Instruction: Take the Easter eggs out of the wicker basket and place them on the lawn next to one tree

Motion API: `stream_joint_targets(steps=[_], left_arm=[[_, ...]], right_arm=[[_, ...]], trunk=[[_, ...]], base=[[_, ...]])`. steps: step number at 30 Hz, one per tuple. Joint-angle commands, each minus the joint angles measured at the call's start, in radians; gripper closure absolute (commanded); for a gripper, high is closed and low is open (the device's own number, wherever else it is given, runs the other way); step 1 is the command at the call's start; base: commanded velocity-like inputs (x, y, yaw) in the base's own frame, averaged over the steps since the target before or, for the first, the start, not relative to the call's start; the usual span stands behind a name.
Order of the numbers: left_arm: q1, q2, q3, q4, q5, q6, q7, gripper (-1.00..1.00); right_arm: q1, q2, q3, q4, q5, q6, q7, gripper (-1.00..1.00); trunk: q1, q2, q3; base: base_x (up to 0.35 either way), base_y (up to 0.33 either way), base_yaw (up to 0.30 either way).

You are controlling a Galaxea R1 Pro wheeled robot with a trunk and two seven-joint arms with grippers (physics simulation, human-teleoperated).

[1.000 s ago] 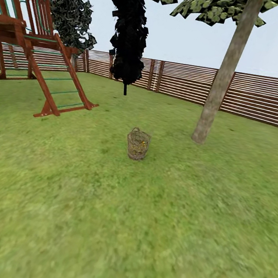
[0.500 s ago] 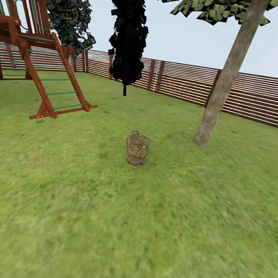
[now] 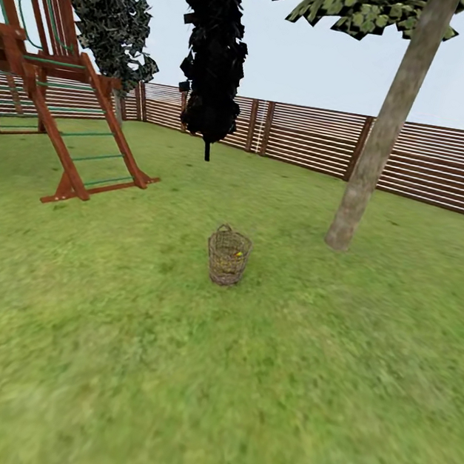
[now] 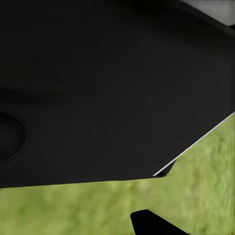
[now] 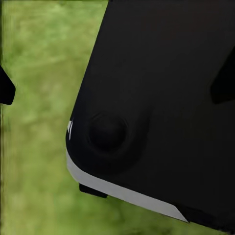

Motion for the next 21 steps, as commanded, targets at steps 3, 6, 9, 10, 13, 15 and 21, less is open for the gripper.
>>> stream_joint_targets(steps=[3, 6, 9, 10, 13, 15, 21], left_arm=[[0.000, 0.000, 0.005, 0.000, 0.001, -0.003, 0.000, -1.00], [0.000, 0.000, 0.005, 0.000, 0.001, -0.003, 0.000, -1.00], [0.000, 0.000, 0.005, 0.000, 0.001, -0.003, 0.001, -1.00], [0.000, 0.000, 0.005, 0.000, 0.001, -0.003, 0.001, -1.00], [0.000, 0.000, 0.006, 0.000, 0.001, -0.003, 0.001, -1.00], [0.000, 0.000, 0.006, 0.000, 0.002, -0.003, 0.001, -1.00], [0.000, 0.000, 0.007, 0.000, 0.003, -0.003, 0.001, -1.00]], right_arm=[[-0.001, -0.004, 0.000, 0.001, 0.001, -0.014, -0.002, -1.00], [-0.001, -0.004, 0.000, 0.001, 0.000, -0.016, -0.002, -1.00], [-0.001, -0.004, 0.000, 0.000, -0.001, -0.018, -0.002, -1.00], [-0.001, -0.003, 0.000, 0.000, -0.001, -0.018, -0.002, -1.00], [-0.001, 0.000, 0.002, -0.001, 0.002, -0.017, -0.002, -1.00], [-0.001, 0.001, 0.003, -0.001, 0.003, -0.017, -0.003, -1.00], [-0.001, 0.005, 0.006, 0.002, 0.005, -0.017, -0.003, -1.00]], trunk=[[0.001, 0.000, -0.001], [0.001, 0.000, -0.001], [0.001, 0.000, -0.001], [0.001, 0.000, -0.001], [0.001, 0.000, -0.001], [0.001, 0.000, -0.001], [0.001, 0.000, -0.001]], base=[[0.337, 0.000, 0.000], [0.338, 0.000, 0.000], [0.338, 0.000, 0.000], [0.337, 0.000, 0.000], [0.338, 0.000, 0.000], [0.338, 0.023, 0.000], [0.337, 0.089, 0.000]])
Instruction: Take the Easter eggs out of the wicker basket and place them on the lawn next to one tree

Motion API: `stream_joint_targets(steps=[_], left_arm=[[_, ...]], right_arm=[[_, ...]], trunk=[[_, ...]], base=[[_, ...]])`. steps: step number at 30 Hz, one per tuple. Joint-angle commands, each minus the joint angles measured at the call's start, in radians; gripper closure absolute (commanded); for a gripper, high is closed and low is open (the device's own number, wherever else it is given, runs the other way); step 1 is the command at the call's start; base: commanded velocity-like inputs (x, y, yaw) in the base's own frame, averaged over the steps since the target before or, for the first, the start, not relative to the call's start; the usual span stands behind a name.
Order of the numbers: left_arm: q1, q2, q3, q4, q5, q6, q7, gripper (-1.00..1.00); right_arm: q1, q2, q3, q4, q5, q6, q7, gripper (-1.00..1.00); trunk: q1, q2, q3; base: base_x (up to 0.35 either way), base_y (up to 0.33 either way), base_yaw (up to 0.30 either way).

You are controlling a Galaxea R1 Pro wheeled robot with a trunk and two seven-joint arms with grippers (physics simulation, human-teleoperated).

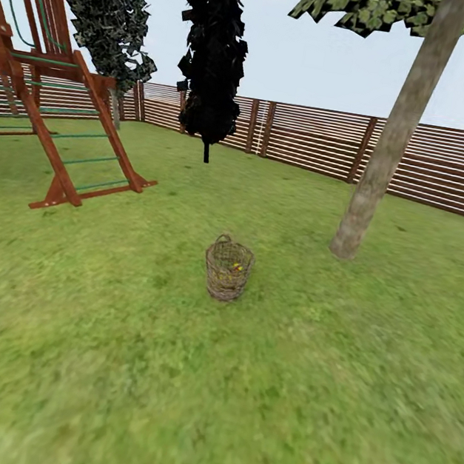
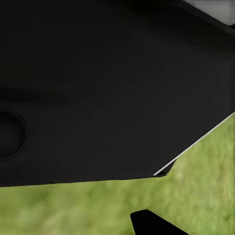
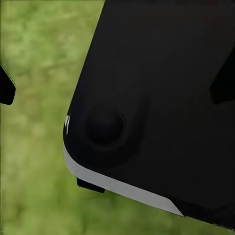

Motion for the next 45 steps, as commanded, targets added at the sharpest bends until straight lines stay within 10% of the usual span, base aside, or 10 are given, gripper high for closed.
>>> stream_joint_targets(steps=[1, 41, 45], left_arm=[[0.000, 0.000, 0.005, 0.000, 0.001, -0.002, -0.001, -1.00], [-0.001, 0.001, 0.045, -0.005, -0.002, 0.001, -0.002, -1.00], [-0.064, 0.058, 0.047, -0.071, 0.000, 0.053, -0.005, -1.00]], right_arm=[[0.000, 0.000, 0.003, 0.001, 0.002, -0.003, 0.000, -1.00], [-0.001, 0.000, 0.000, 0.003, -0.006, 0.012, 0.032, -1.00], [-0.083, -0.003, -0.005, -0.060, -0.014, 0.173, 0.050, -1.00]], trunk=[[0.001, 0.000, -0.001], [0.001, 0.000, -0.001], [0.001, 0.000, -0.001]], base=[[0.338, 0.105, 0.000], [0.315, 0.099, 0.000], [0.006, 0.002, 0.000]])
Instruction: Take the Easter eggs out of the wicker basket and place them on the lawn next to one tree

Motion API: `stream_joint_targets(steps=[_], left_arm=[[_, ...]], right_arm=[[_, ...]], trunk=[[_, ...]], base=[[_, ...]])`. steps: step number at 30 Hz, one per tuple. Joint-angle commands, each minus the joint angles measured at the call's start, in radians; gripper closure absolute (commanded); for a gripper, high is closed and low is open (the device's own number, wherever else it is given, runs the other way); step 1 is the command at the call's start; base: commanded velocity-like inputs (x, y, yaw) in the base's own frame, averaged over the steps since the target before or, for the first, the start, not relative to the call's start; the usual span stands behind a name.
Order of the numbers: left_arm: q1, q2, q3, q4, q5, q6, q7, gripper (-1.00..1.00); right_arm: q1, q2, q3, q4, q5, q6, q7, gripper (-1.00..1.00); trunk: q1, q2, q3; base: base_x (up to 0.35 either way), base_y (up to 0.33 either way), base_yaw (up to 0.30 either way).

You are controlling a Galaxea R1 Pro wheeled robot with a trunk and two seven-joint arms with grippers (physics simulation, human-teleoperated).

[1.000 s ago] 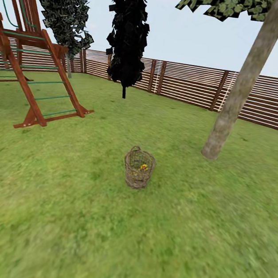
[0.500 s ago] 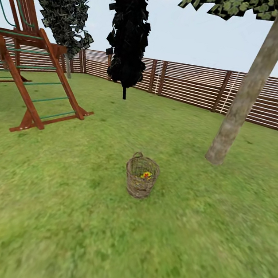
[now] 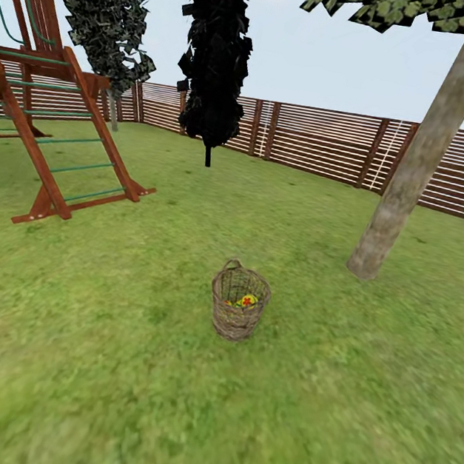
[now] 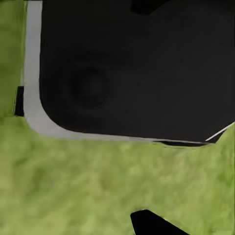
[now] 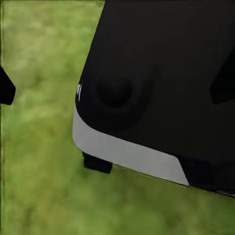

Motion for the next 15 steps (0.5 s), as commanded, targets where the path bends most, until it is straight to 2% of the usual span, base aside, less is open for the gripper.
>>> stream_joint_targets(steps=[1, 4, 5, 7, 9, 10, 12, 15], left_arm=[[-0.037, 0.021, 0.007, -0.016, 0.002, 0.045, -0.003, -1.00], [-0.167, 0.060, 0.008, -0.063, 0.001, 0.221, -0.003, -1.00], [-0.190, 0.065, 0.008, -0.074, 0.001, 0.247, -0.004, -1.00], [-0.277, 0.087, 0.008, -0.122, 0.001, 0.320, -0.008, -1.00], [-0.356, 0.106, 0.008, -0.169, 0.001, 0.355, -0.010, -1.00], [-0.395, 0.109, 0.008, -0.195, 0.001, 0.365, -0.011, -1.00], [-0.439, 0.106, 0.005, -0.228, 0.000, 0.379, -0.012, -1.00], [-0.474, 0.105, 0.004, -0.258, -0.003, 0.400, -0.015, -1.00]], right_arm=[[-0.037, -0.001, -0.002, -0.028, -0.002, 0.089, 0.005, -1.00], [-0.155, -0.001, -0.026, -0.130, -0.059, 0.347, 0.007, -1.00], [-0.176, -0.001, -0.031, -0.149, -0.073, 0.385, 0.007, -1.00], [-0.249, -0.001, -0.047, -0.226, -0.136, 0.524, 0.006, -1.00], [-0.313, -0.002, -0.053, -0.302, -0.192, 0.627, 0.007, -1.00], [-0.341, -0.001, -0.055, -0.343, -0.215, 0.661, 0.007, -1.00], [-0.372, 0.000, -0.056, -0.404, -0.243, 0.693, 0.008, -1.00], [-0.399, 0.001, -0.057, -0.514, -0.268, 0.713, 0.011, -1.00]], trunk=[[0.000, 0.000, -0.001], [0.000, 0.000, -0.001], [0.000, 0.000, -0.001], [0.000, 0.000, -0.001], [0.000, 0.000, -0.001], [0.000, 0.000, -0.001], [0.000, 0.000, -0.001], [0.000, 0.000, -0.001]], base=[[0.002, 0.001, 0.000], [0.000, 0.000, 0.000], [0.000, 0.000, 0.000], [0.000, 0.000, 0.000], [0.000, 0.000, 0.000], [0.000, 0.000, 0.000], [0.000, 0.000, 0.000], [0.000, 0.000, 0.000]])
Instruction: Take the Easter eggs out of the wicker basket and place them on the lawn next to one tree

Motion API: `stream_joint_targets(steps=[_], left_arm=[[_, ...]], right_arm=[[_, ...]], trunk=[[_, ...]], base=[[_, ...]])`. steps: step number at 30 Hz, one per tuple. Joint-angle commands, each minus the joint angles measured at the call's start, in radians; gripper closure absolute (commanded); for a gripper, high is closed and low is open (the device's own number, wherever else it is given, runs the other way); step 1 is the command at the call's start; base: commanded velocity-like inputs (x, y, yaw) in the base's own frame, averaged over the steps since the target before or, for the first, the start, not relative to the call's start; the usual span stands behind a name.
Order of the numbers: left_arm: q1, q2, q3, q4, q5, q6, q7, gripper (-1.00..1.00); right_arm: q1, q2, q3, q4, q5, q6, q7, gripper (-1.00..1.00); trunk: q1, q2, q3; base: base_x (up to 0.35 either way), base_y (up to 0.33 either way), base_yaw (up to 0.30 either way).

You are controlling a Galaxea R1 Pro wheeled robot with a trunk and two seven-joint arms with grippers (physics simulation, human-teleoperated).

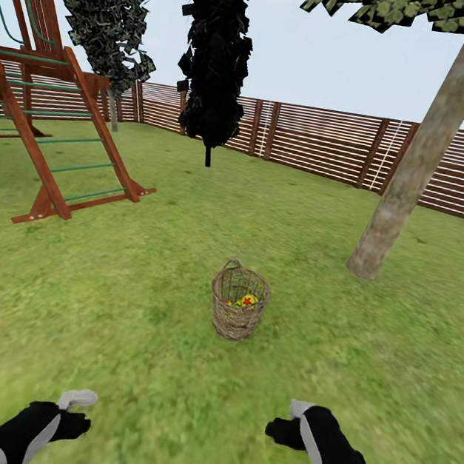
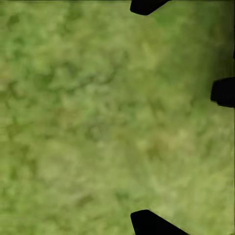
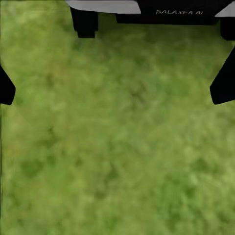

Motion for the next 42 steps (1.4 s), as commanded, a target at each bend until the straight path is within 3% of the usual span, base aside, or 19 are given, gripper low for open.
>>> stream_joint_targets(steps=[1, 6, 8, 10, 13, 14, 16, 17, 18, 22, 35, 42], left_arm=[[-0.005, 0.008, 0.005, -0.002, 0.000, 0.009, -0.005, -1.00], [0.008, 0.049, 0.000, 0.039, -0.012, 0.028, -0.002, -1.00], [-0.025, 0.050, 0.003, 0.003, -0.010, 0.081, -0.001, -1.00], [-0.084, -0.002, 0.003, -0.149, -0.005, 0.180, -0.002, -1.00], [-0.135, -0.101, 0.002, -0.407, -0.002, 0.306, -0.006, -1.00], [-0.142, -0.160, 0.001, -0.563, 0.000, 0.335, -0.008, -1.00], [-0.143, -0.198, 0.001, -0.628, 0.011, 0.320, -0.010, -1.00], [-0.144, -0.212, 0.000, -0.621, 0.032, 0.272, -0.011, -1.00], [-0.144, -0.215, 0.000, -0.609, 0.041, 0.248, -0.011, -1.00], [-0.153, -0.222, -0.001, -0.489, 0.092, 0.039, -0.005, -1.00], [-0.155, -0.223, -0.001, -0.478, 0.098, 0.013, -0.009, -1.00], [-0.155, -0.223, -0.003, -0.479, 0.098, 0.011, -0.009, -1.00]], right_arm=[[-0.004, 0.001, -0.002, -0.026, -0.007, 0.004, 0.002, -1.00], [-0.012, 0.003, 0.003, -0.074, -0.011, -0.024, -0.001, -1.00], [-0.049, 0.023, 0.003, -0.095, -0.010, -0.029, -0.004, -1.00], [-0.075, 0.034, 0.003, -0.101, -0.003, -0.029, -0.007, -1.00], [-0.094, 0.040, 0.003, -0.106, 0.001, -0.032, -0.022, -1.00], [-0.099, 0.041, 0.002, -0.110, 0.001, -0.033, -0.060, -1.00], [-0.101, 0.043, 0.002, -0.120, -0.001, -0.033, -0.100, -1.00], [-0.102, 0.046, 0.003, -0.130, 0.000, -0.033, -0.119, -1.00], [-0.102, 0.046, 0.003, -0.134, 0.000, -0.032, -0.124, -1.00], [-0.102, 0.048, 0.005, -0.164, 0.001, -0.031, -0.140, -1.00], [-0.102, 0.046, 0.005, -0.170, 0.001, -0.027, -0.142, -1.00], [-0.102, 0.045, 0.005, -0.171, 0.001, -0.024, -0.141, -1.00]], trunk=[[0.000, 0.000, -0.001], [0.000, 0.000, -0.001], [0.000, 0.000, -0.001], [0.000, 0.000, -0.001], [0.000, 0.000, -0.001], [0.000, 0.000, -0.001], [0.000, 0.000, -0.001], [0.000, 0.000, -0.001], [0.000, 0.000, -0.001], [0.000, 0.000, -0.001], [0.000, 0.000, 0.012], [0.000, 0.000, 0.019]], base=[[0.000, 0.000, 0.000], [0.000, 0.000, 0.000], [0.000, 0.000, 0.000], [0.000, 0.000, 0.000], [0.000, 0.000, 0.000], [0.000, 0.000, 0.000], [0.000, 0.000, 0.000], [0.055, 0.000, 0.000], [0.094, 0.000, 0.000], [0.251, 0.000, -0.030], [0.280, 0.164, -0.223], [0.027, 0.085, -0.240]])
